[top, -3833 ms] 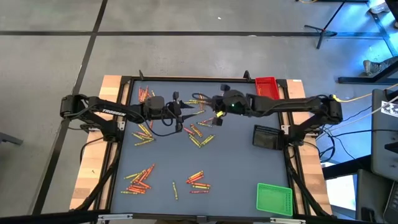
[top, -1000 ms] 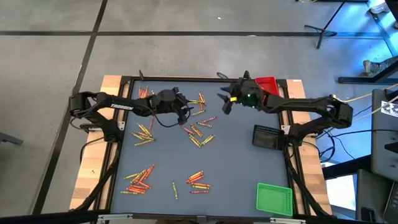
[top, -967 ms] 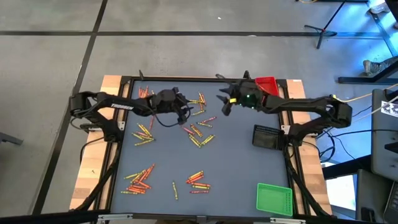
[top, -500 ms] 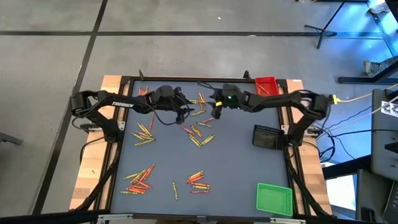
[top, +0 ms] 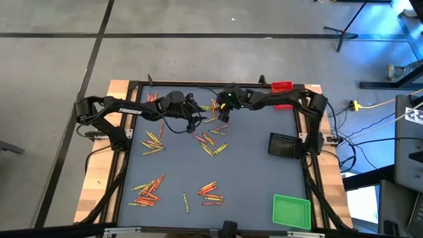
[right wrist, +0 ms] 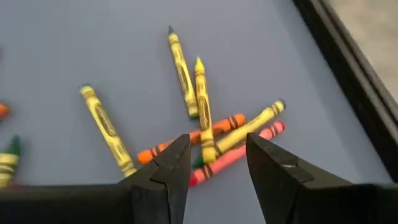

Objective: Sort crayons
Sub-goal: Put the yellow crayon into the black basket

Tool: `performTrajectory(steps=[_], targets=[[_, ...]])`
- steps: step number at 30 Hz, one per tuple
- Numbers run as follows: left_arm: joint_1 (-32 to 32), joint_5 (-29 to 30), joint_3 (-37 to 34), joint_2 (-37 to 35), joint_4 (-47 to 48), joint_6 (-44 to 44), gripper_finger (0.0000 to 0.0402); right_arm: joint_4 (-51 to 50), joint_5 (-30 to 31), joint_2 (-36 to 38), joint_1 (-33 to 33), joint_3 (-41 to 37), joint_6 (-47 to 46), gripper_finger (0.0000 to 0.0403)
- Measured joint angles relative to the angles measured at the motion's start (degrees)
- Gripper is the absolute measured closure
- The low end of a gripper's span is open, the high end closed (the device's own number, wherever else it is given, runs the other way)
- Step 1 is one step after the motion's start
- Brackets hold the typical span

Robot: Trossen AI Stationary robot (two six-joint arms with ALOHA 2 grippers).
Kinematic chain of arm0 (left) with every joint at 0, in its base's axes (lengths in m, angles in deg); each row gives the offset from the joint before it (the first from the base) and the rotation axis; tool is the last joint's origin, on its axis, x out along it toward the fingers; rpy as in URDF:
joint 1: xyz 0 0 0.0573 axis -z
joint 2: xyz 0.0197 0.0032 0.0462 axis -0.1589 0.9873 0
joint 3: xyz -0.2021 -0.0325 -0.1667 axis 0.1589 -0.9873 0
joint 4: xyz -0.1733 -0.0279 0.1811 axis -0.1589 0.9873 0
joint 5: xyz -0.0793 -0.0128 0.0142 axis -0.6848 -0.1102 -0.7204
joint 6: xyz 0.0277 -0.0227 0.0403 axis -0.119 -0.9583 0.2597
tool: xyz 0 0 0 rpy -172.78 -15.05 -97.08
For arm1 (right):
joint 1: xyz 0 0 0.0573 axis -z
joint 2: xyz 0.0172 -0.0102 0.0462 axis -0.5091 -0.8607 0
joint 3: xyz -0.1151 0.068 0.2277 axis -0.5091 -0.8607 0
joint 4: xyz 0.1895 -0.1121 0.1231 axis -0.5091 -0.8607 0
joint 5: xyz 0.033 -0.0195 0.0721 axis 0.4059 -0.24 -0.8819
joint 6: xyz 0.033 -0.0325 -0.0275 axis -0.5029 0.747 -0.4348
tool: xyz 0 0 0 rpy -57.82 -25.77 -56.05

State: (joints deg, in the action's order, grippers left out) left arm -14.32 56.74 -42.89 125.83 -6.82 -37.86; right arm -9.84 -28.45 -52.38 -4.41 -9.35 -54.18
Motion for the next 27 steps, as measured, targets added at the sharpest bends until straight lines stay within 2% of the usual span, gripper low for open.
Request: performTrajectory(steps=[10, 27], targets=[[0.00, -0.02, 0.00, -0.01, -0.22, -0.04, 0.0258, 2.71, -1.64, -4.03, 0.49, 0.12, 1.44, 0.0249], [0.00, 0.07, 0.00, -0.01, -0.20, -0.41, 0.0258, 3.18, -1.22, -4.20, 0.57, 0.19, 3.00, 0.0250]])
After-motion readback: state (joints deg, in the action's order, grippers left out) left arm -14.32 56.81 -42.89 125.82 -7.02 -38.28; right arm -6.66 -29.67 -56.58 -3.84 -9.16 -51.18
